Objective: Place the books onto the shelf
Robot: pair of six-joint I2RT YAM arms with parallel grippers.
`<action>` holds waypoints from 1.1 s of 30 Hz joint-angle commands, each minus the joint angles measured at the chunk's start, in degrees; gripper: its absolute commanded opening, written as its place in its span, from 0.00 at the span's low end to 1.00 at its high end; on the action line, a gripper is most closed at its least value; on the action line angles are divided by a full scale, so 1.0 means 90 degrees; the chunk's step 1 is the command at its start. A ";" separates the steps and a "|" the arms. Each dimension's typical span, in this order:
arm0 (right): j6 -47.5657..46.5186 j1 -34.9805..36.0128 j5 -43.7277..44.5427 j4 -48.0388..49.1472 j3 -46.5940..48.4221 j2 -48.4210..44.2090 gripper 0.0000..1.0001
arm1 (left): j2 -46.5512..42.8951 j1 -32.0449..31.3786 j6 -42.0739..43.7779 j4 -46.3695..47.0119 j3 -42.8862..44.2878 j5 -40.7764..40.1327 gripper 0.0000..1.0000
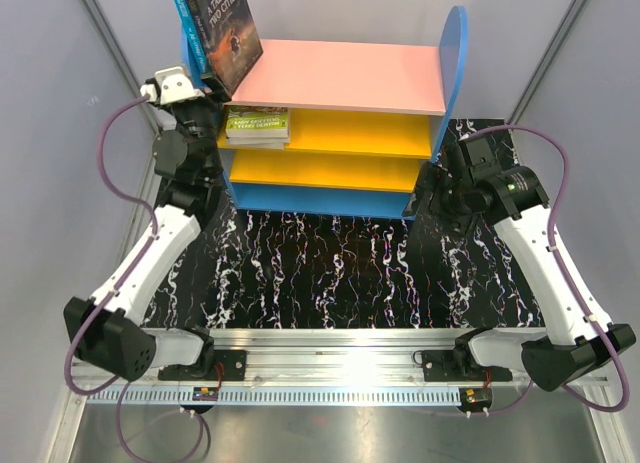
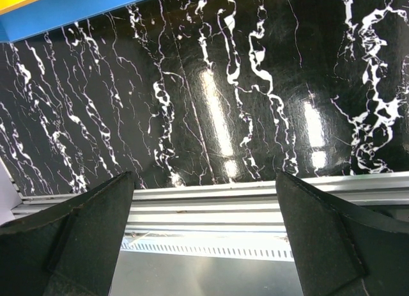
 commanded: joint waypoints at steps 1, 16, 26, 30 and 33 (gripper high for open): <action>0.0004 -0.0042 -0.0093 0.0307 -0.0105 -0.0183 1.00 | -0.0501 0.0041 -0.0441 -0.0492 -0.0132 -0.0158 0.72; 0.0004 -0.0052 -0.0464 0.0639 -0.0554 -0.0788 1.00 | -0.2151 0.0031 -0.1398 -0.3068 -0.0630 -0.0060 0.77; -0.0435 -0.0042 -0.0707 0.0922 -0.0242 -0.1588 1.00 | -0.3733 0.0031 -0.2570 -0.5813 -0.1293 -0.0186 0.99; -0.0465 -0.0042 -0.1001 0.1361 -0.0436 -0.2574 1.00 | -0.4250 0.0031 -0.2717 -0.6790 -0.1723 -0.0313 0.99; -0.0075 -0.0042 -0.0826 0.1674 -0.0865 -0.3295 1.00 | -0.4737 0.0031 -0.2717 -0.7192 -0.2182 -0.0392 0.99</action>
